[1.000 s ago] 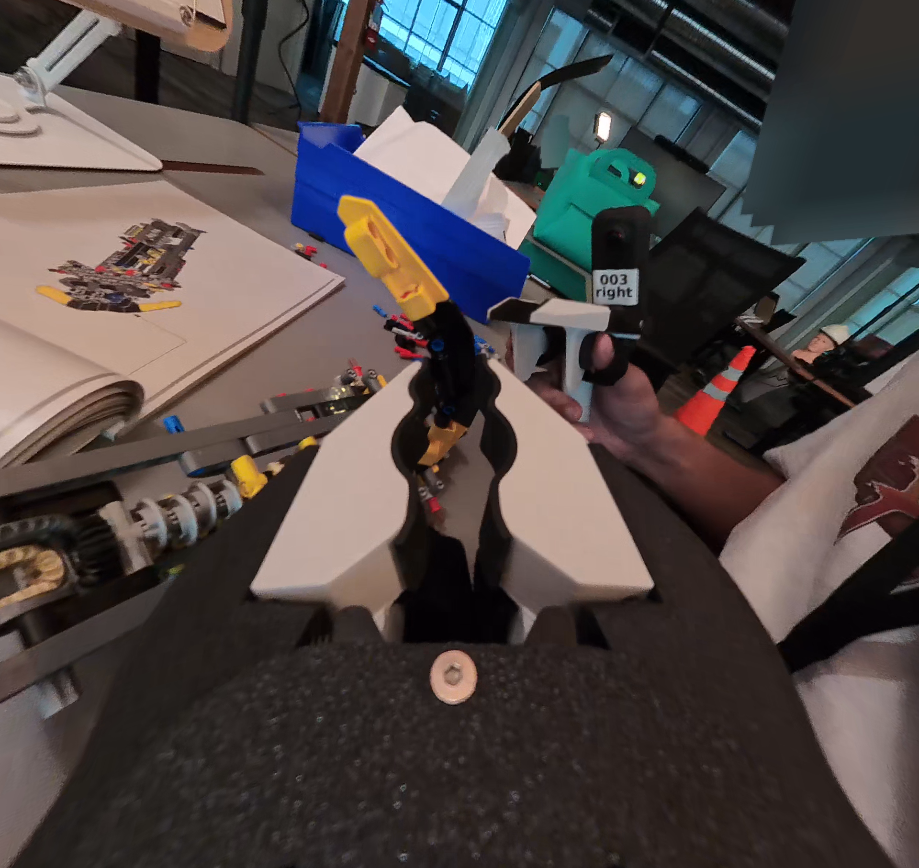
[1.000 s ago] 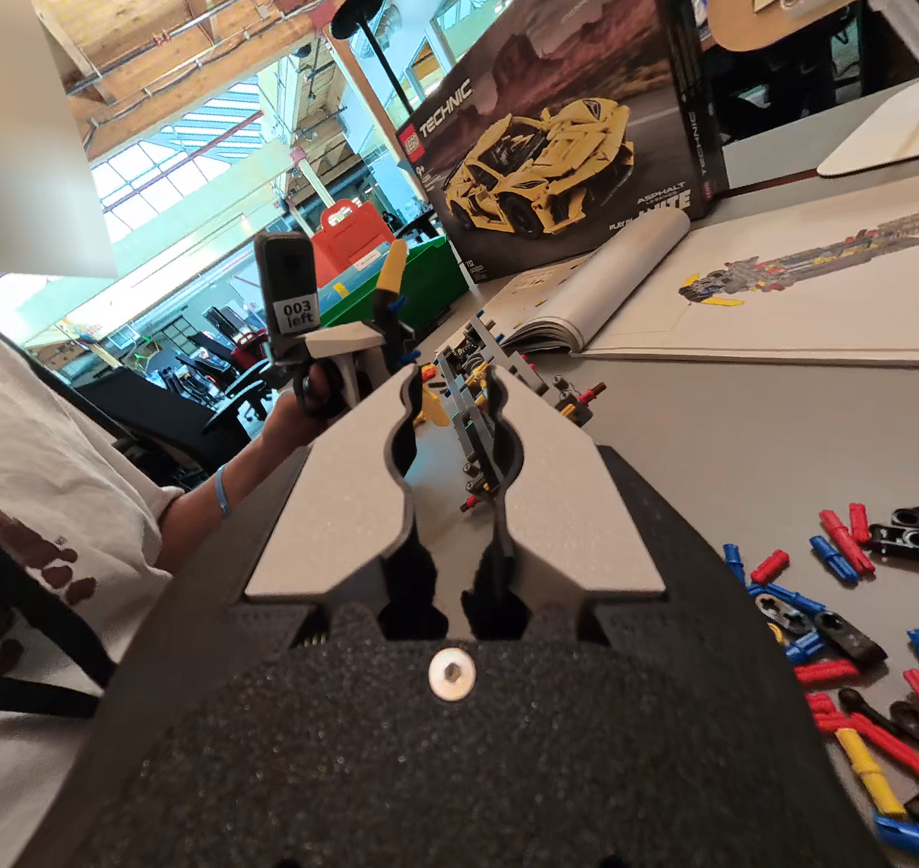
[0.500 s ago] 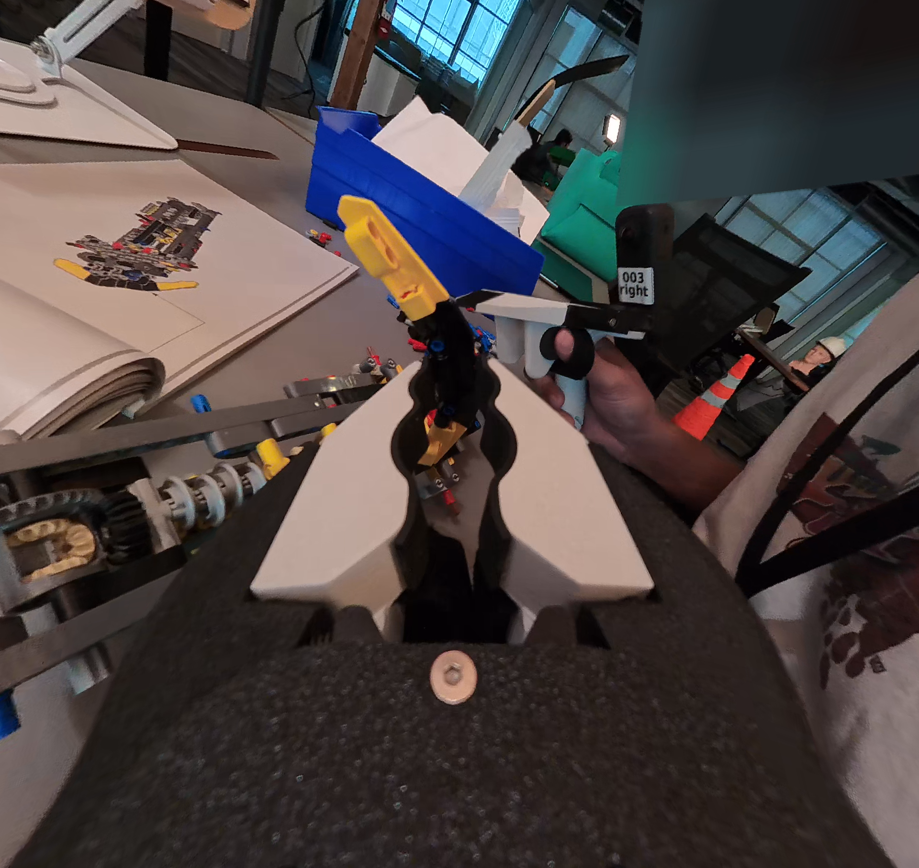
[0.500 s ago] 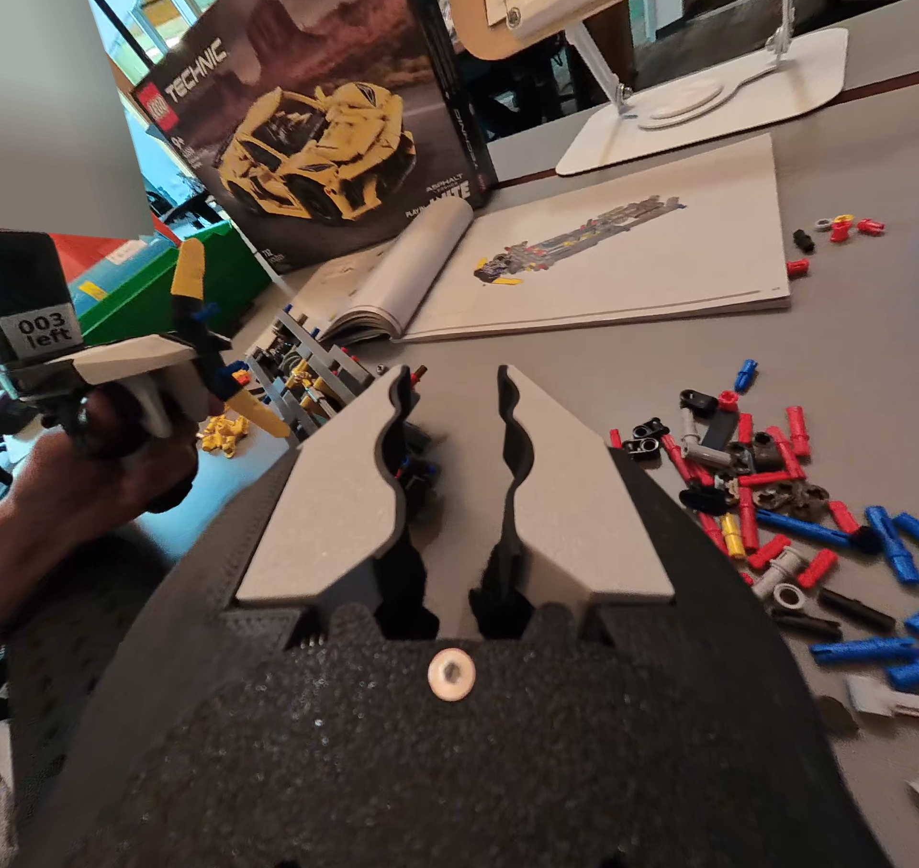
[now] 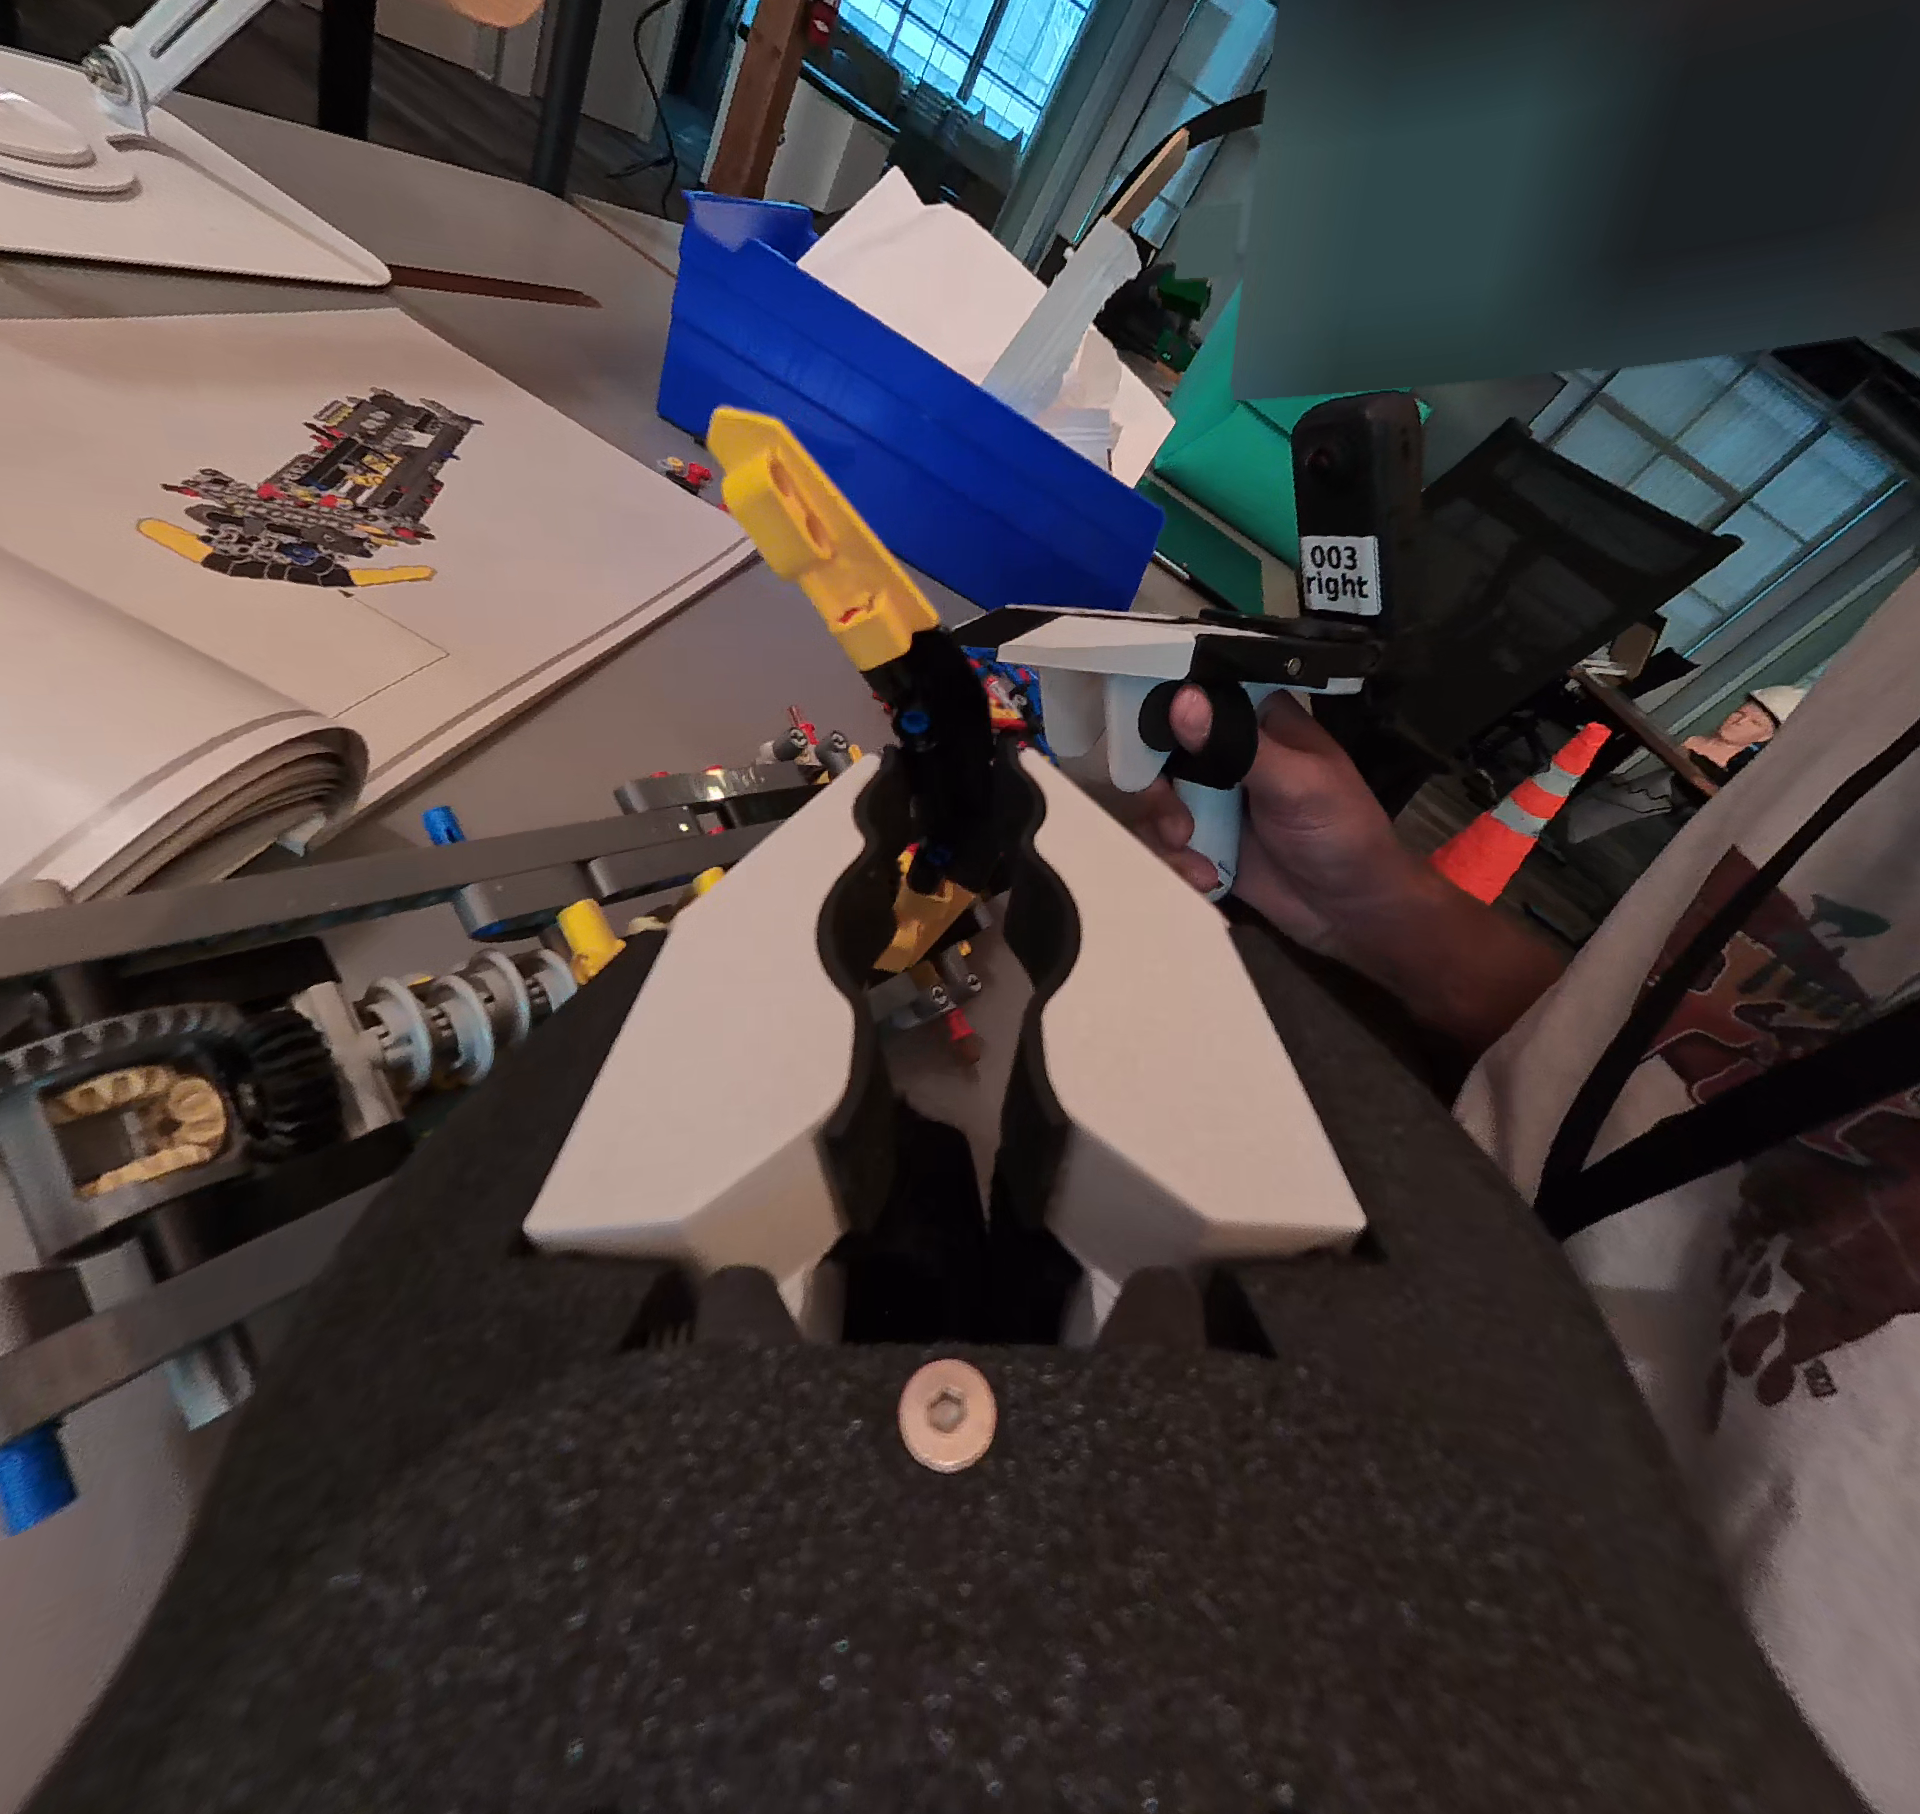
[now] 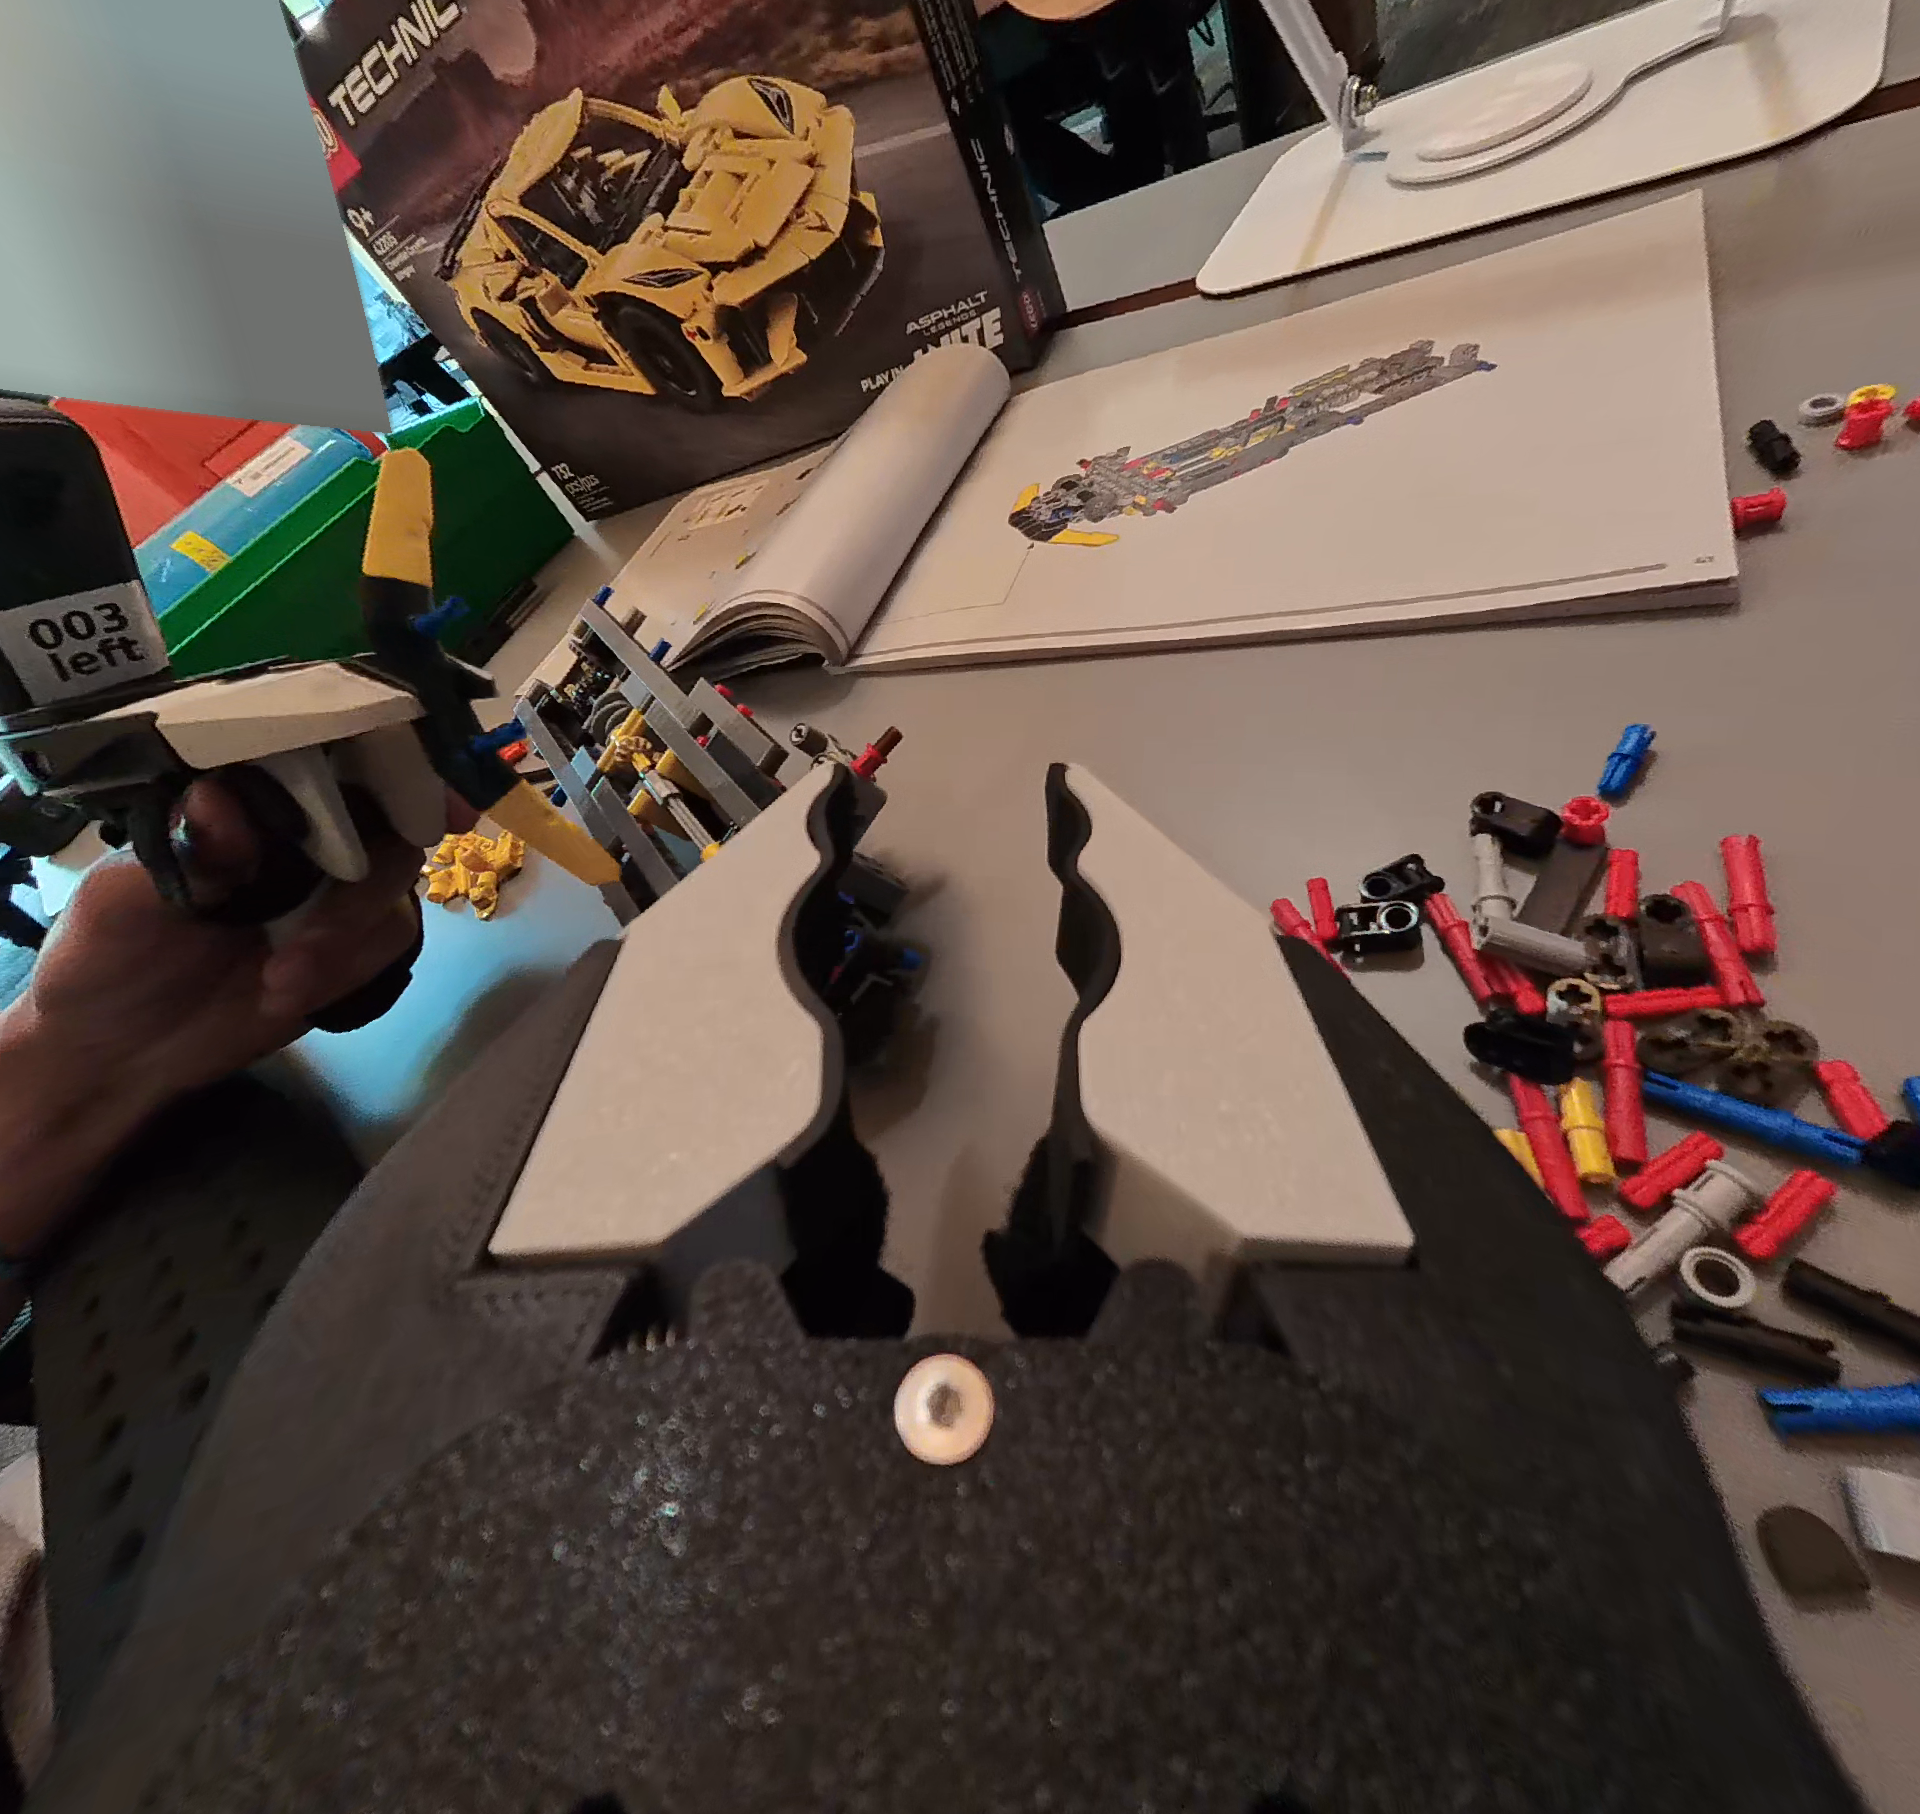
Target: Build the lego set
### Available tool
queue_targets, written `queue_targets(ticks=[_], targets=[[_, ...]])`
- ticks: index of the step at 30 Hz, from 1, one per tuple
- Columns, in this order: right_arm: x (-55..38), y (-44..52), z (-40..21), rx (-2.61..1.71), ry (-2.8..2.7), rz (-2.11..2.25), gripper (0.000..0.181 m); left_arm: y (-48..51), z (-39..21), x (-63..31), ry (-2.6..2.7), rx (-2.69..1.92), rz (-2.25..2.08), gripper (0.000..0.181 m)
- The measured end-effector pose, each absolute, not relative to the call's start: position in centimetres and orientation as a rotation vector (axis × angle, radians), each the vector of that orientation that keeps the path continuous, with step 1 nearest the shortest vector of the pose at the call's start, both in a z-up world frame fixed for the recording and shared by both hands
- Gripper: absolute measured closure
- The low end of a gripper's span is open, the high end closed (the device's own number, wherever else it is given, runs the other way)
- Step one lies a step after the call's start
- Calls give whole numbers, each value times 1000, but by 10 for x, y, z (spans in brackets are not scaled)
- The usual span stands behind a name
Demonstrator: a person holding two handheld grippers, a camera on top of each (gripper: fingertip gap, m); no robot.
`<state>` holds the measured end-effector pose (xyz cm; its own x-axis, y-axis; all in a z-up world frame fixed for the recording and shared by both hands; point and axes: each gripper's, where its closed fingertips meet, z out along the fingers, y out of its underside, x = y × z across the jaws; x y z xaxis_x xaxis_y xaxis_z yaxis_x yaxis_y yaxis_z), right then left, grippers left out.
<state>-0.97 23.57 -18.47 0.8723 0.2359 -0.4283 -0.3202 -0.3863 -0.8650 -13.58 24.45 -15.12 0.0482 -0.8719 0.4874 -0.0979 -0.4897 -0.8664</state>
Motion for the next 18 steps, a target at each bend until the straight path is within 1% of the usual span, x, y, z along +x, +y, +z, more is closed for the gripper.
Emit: queue_targets(ticks=[6,13,18], targets=[[-10,236,-185,-1873,66,611,146,245,-157,-134,1005,-1691,-1482,167],[-11,235,-179,-1831,87,697,146,240,-150,-134,1014,-1652,-1502,167],[-13,225,-154,-1692,63,813,147,234,-155,-130,1098,-1649,-1334,167]])
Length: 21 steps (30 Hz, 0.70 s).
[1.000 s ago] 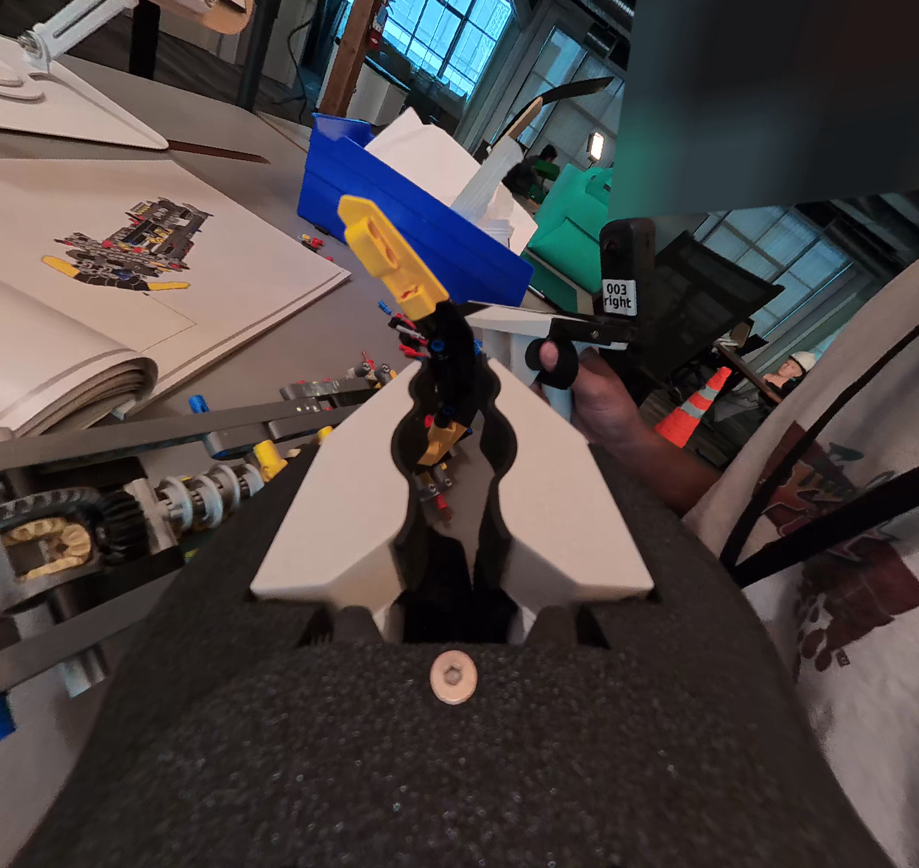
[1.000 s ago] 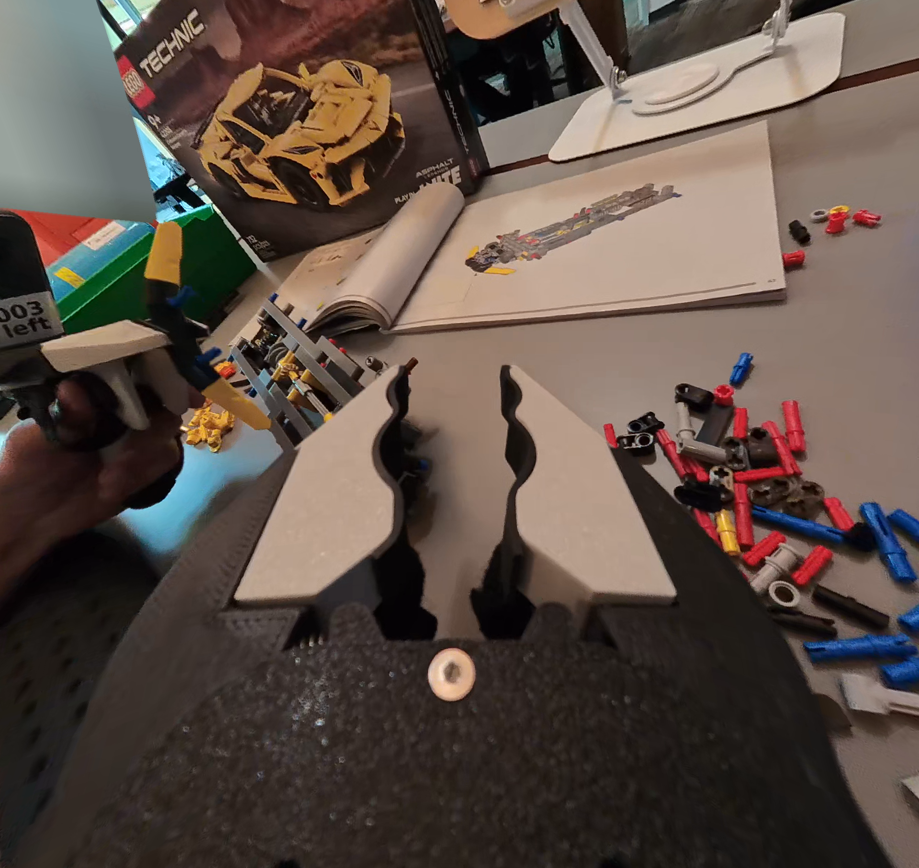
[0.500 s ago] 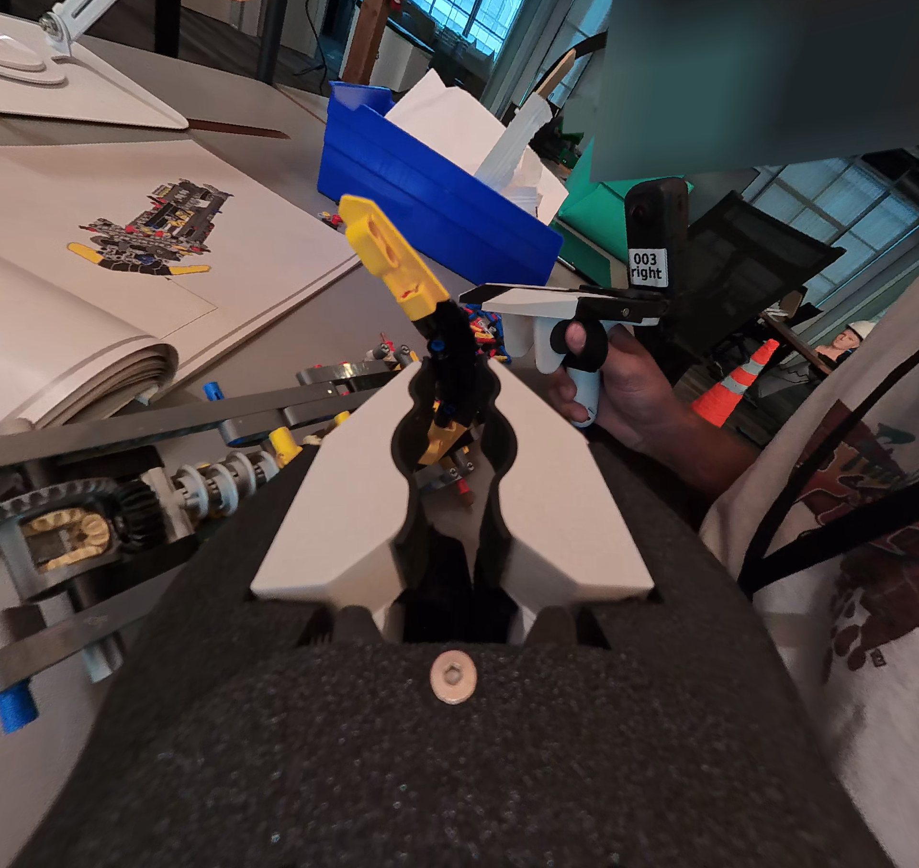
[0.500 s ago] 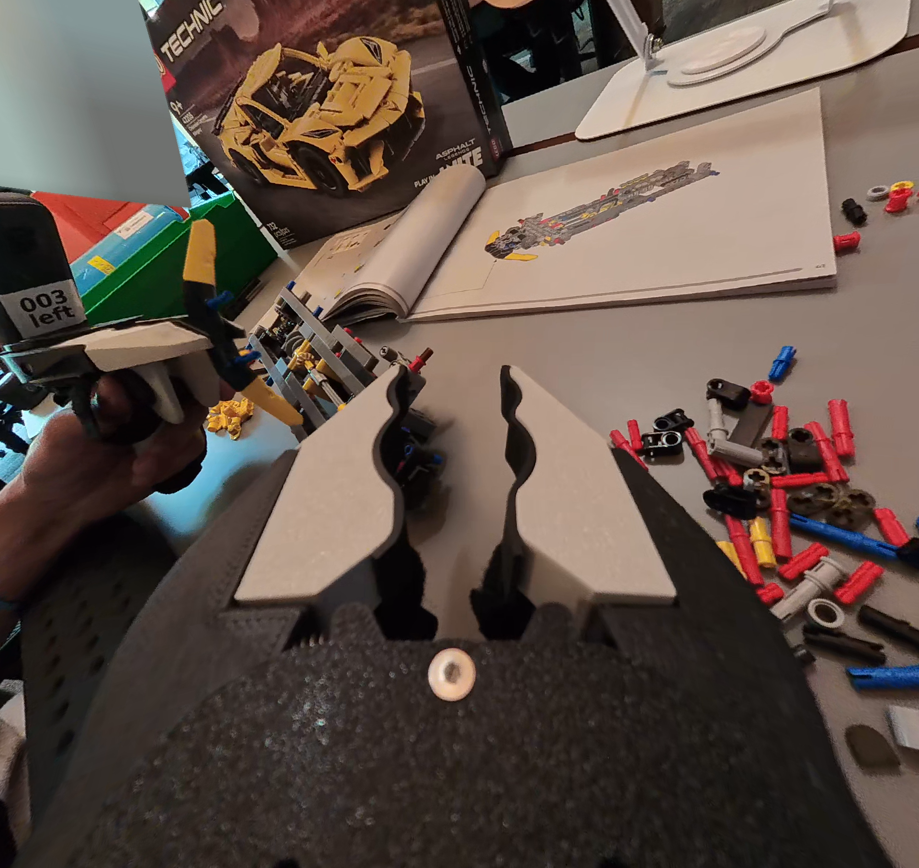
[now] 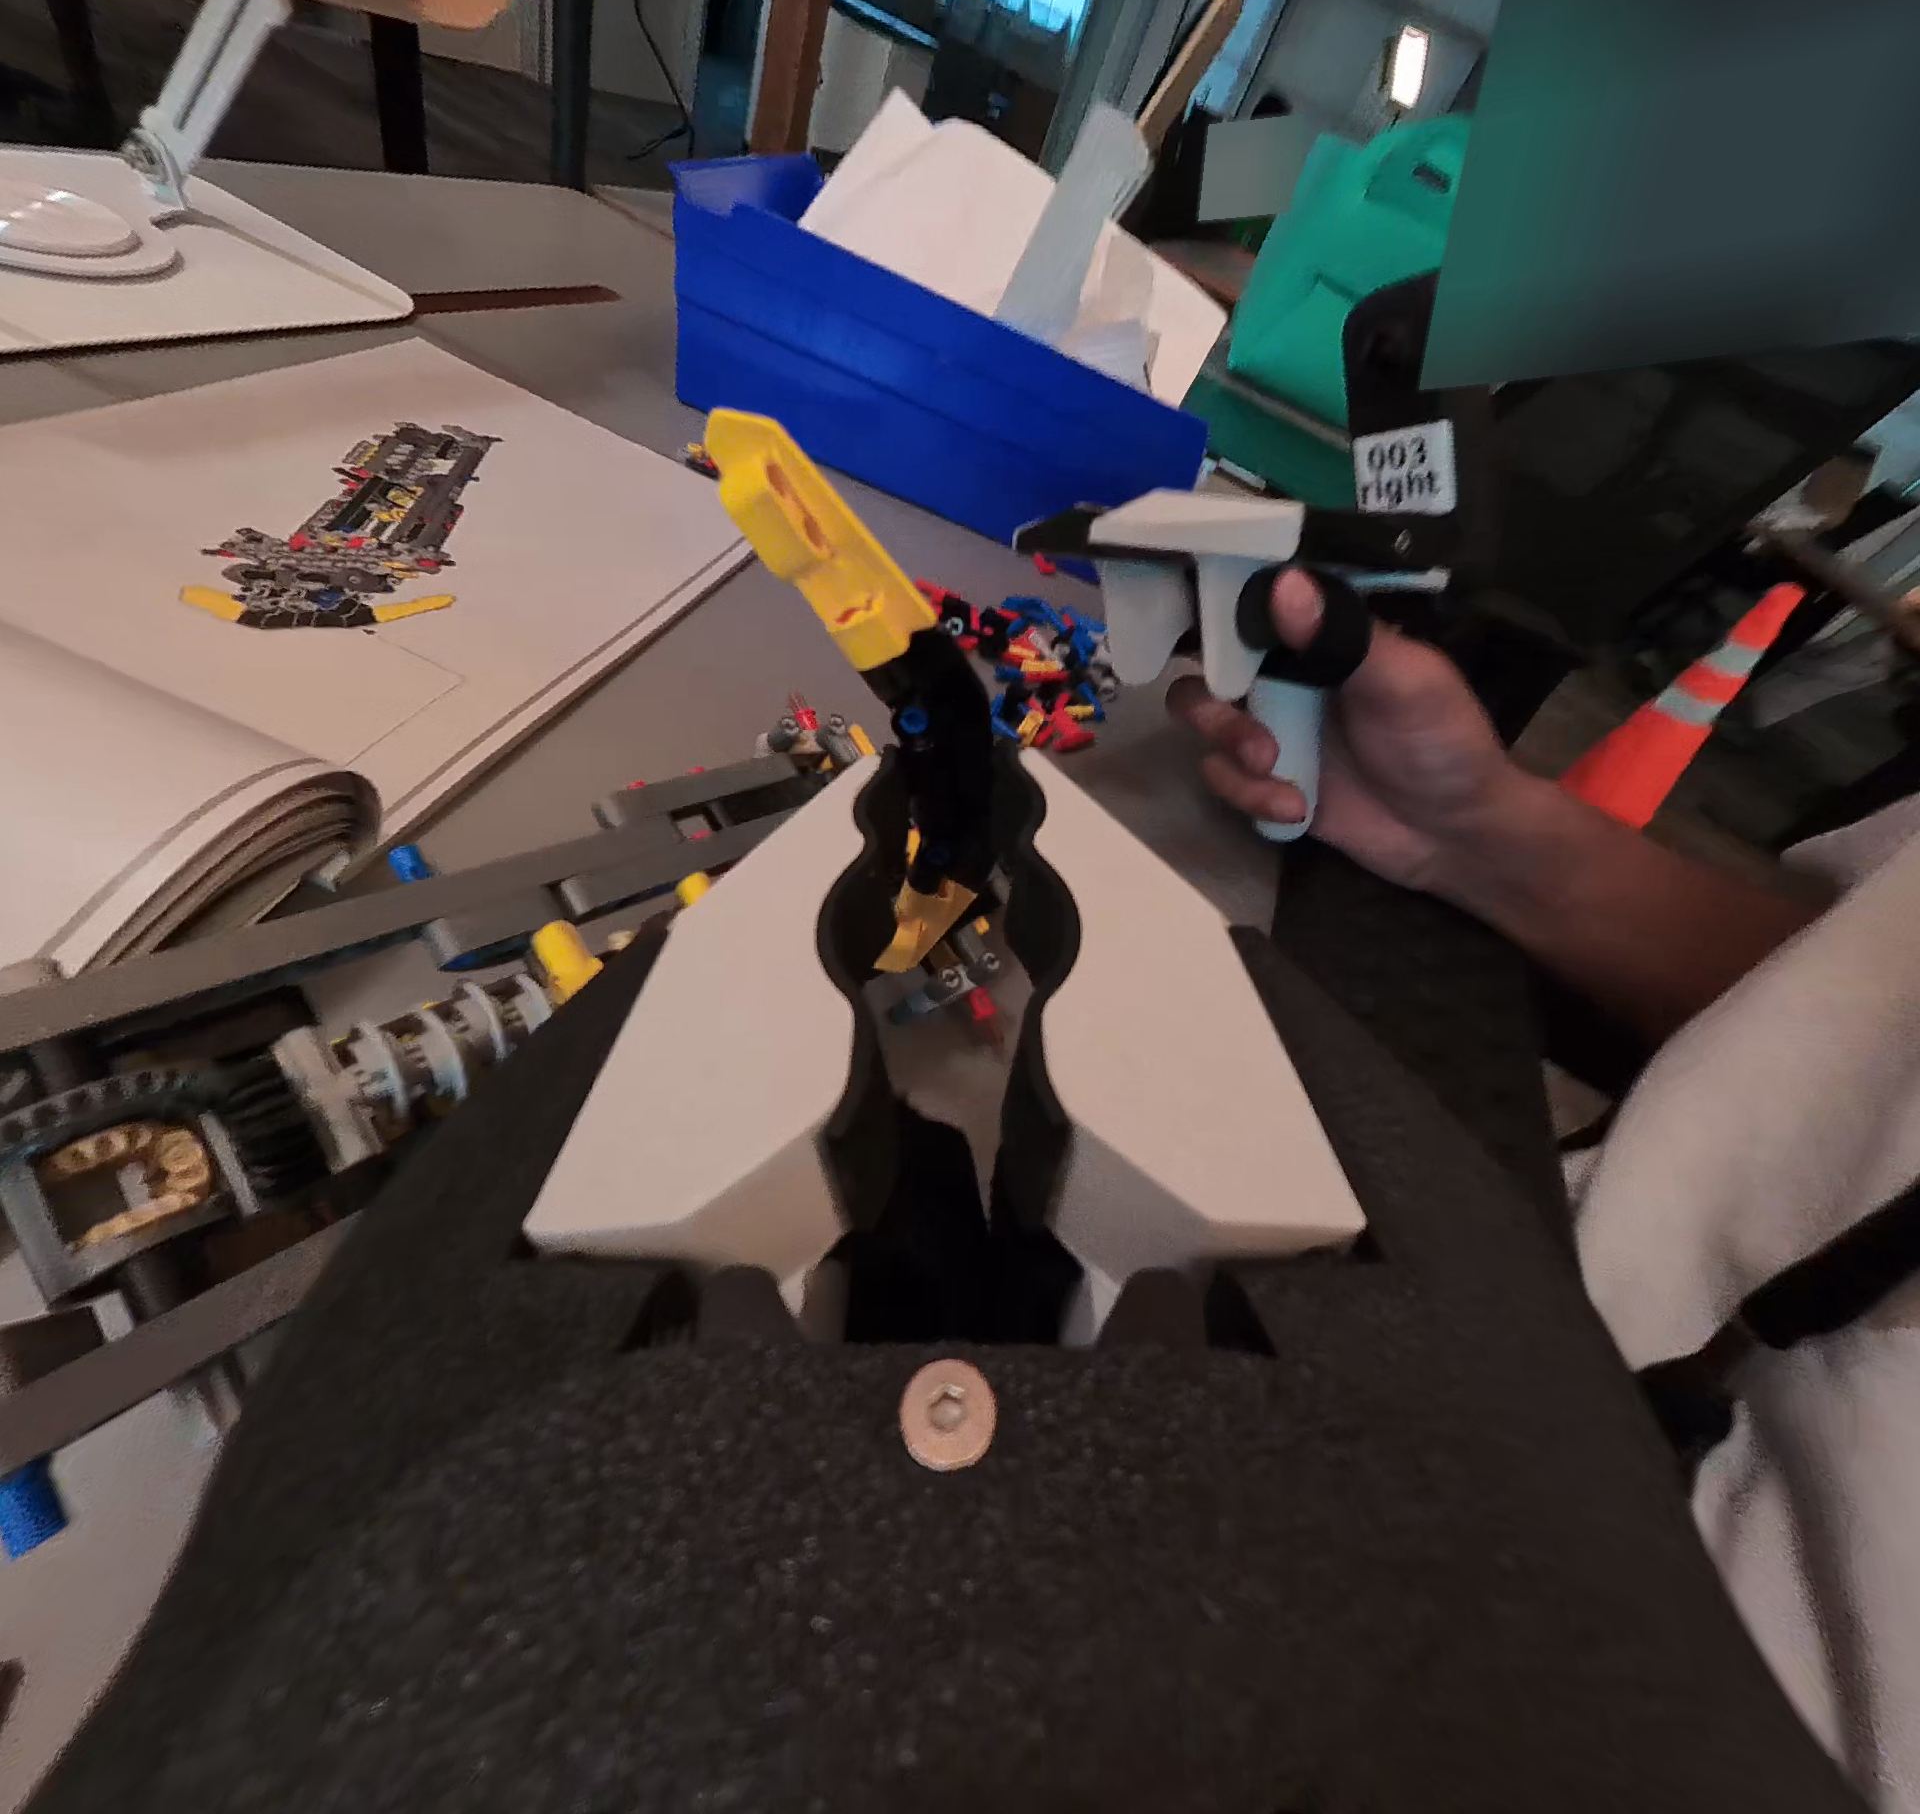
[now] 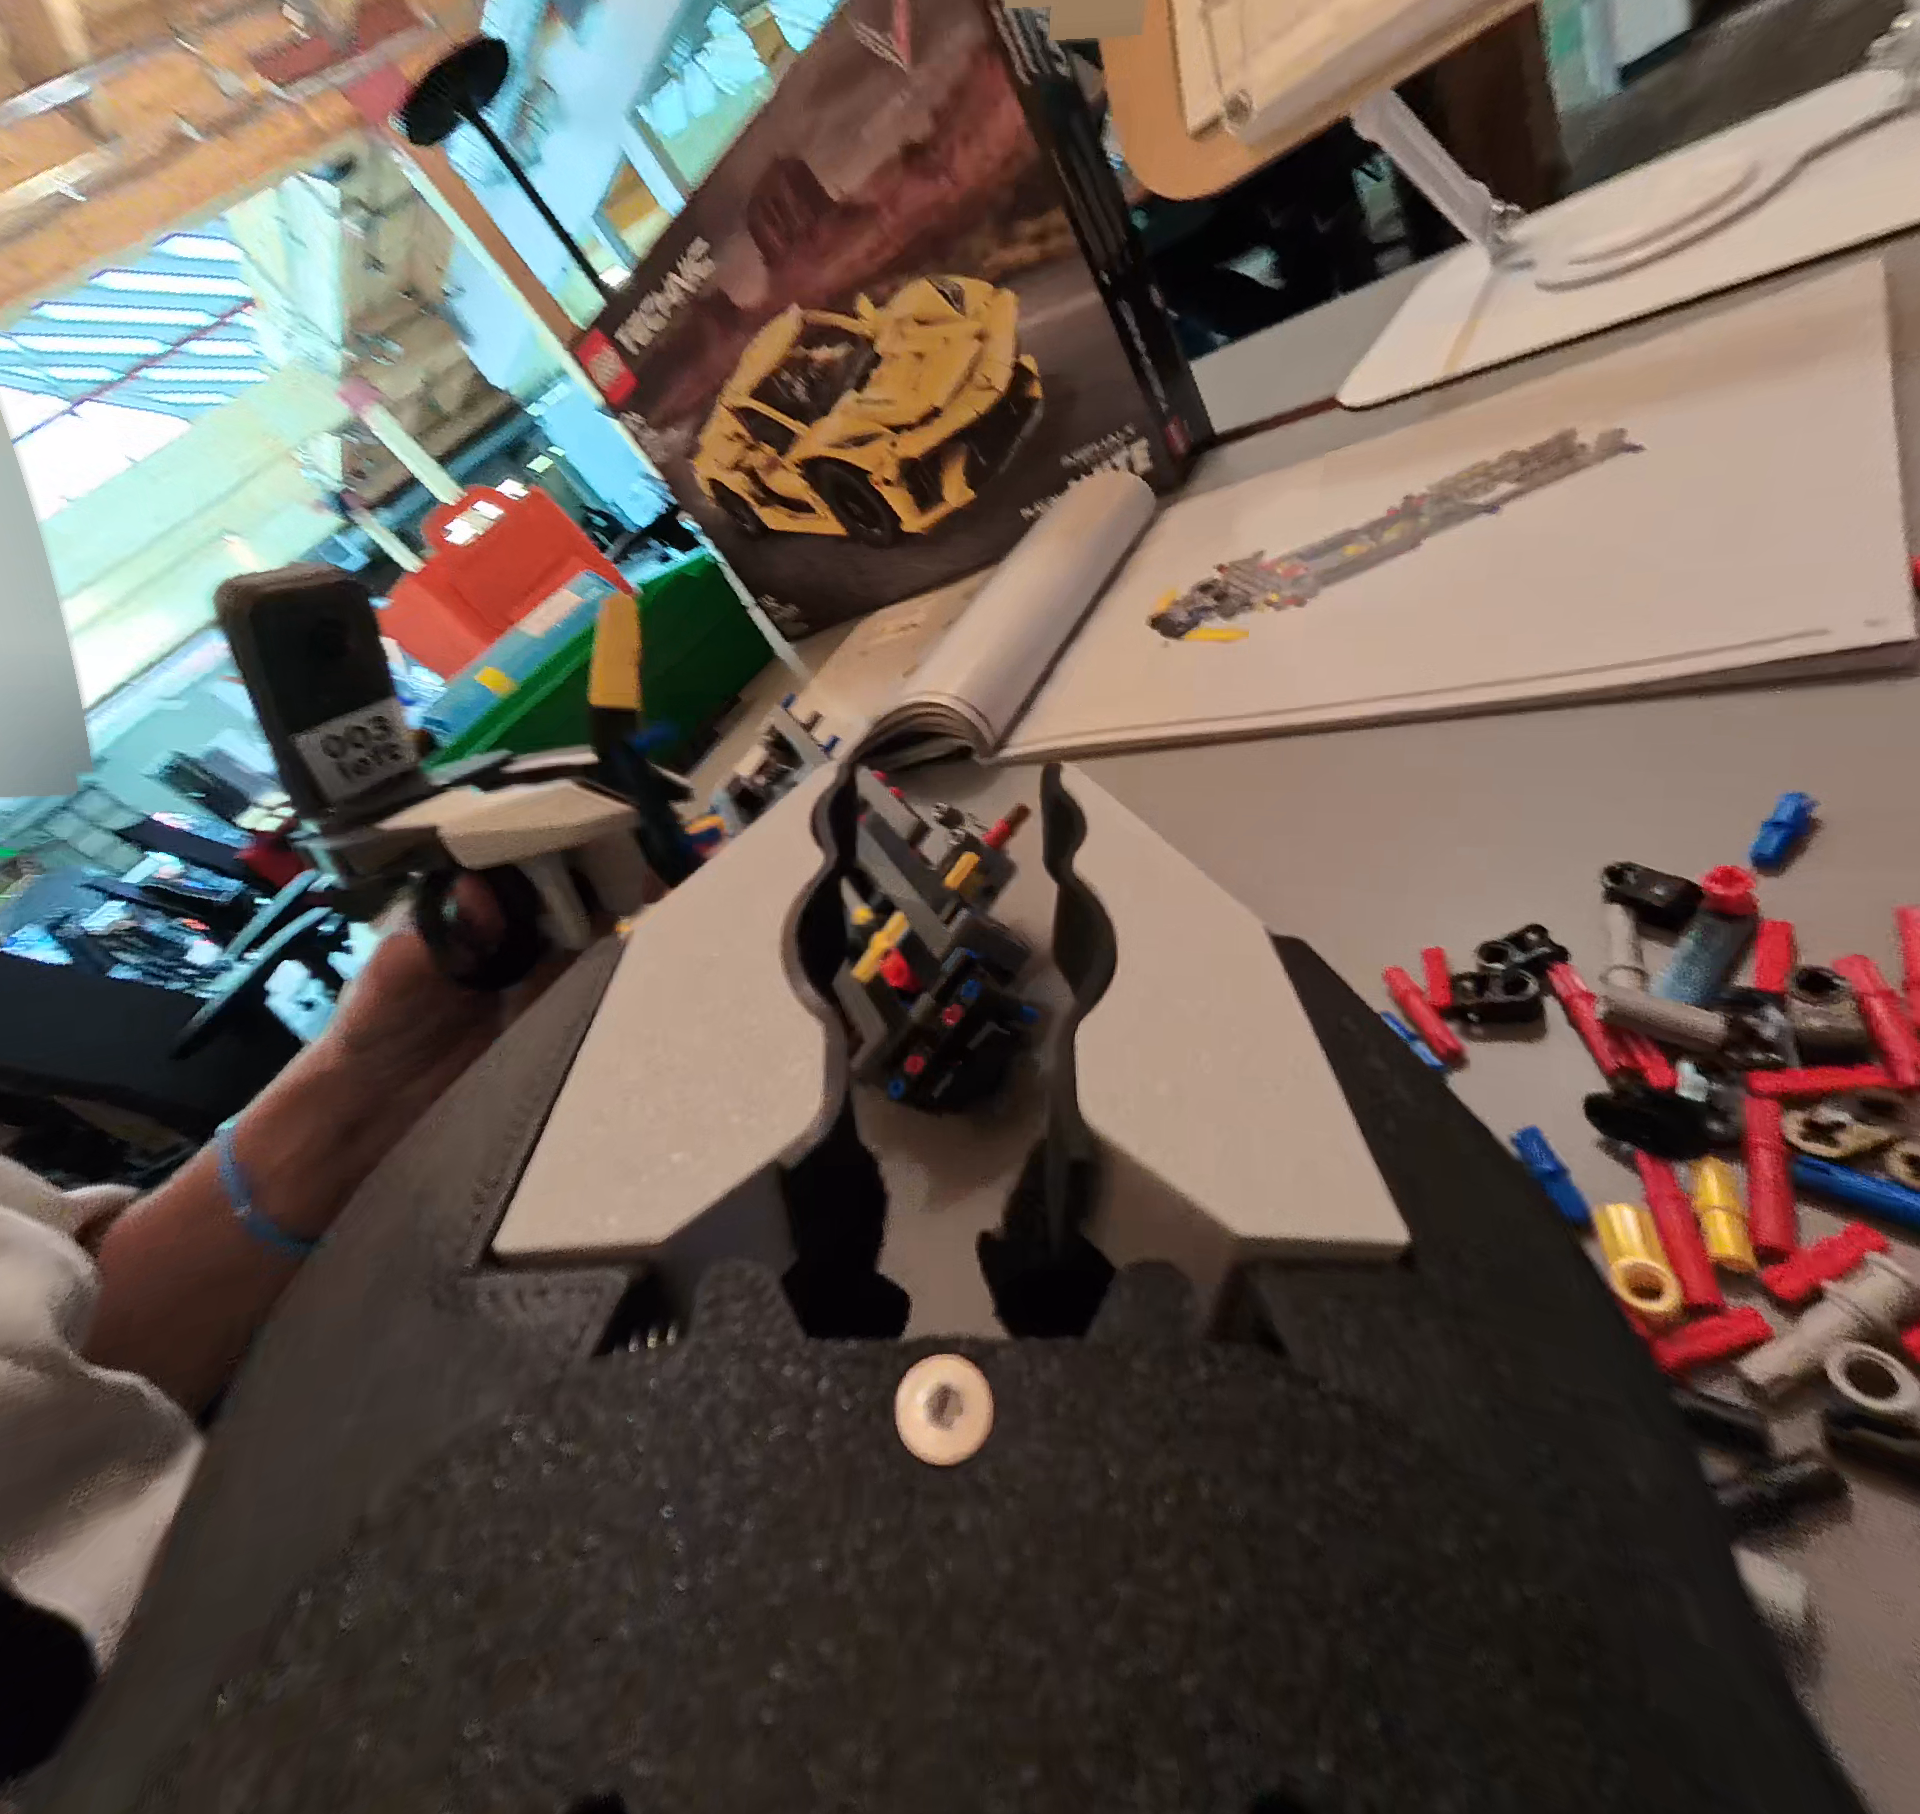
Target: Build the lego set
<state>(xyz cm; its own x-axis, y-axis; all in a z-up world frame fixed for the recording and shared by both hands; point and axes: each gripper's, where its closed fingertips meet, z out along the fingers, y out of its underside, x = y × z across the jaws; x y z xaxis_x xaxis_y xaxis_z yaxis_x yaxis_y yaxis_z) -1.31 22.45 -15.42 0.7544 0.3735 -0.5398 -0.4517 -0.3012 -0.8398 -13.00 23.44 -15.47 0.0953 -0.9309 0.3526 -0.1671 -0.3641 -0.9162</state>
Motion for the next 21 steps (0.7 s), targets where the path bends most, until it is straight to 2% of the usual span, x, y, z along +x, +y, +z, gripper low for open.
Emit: queue_targets(ticks=[5,12,16,19,21], targets=[[-39,203,-134,-1597,-69,1015,154,219,-161,-115,1194,-1693,-1168,167],[-73,181,-129,-1711,-267,1097,159,175,-182,-91,1371,-1895,-897,167],[-88,174,-140,-1859,-327,1156,156,174,-191,-90,1481,-1819,-555,167],[-89,178,-150,-1924,-321,1112,157,170,-188,-86,1501,-1775,-474,167],[-88,179,-155,-1959,-334,1052,173,169,-186,-84,1511,-1756,-437,167]])
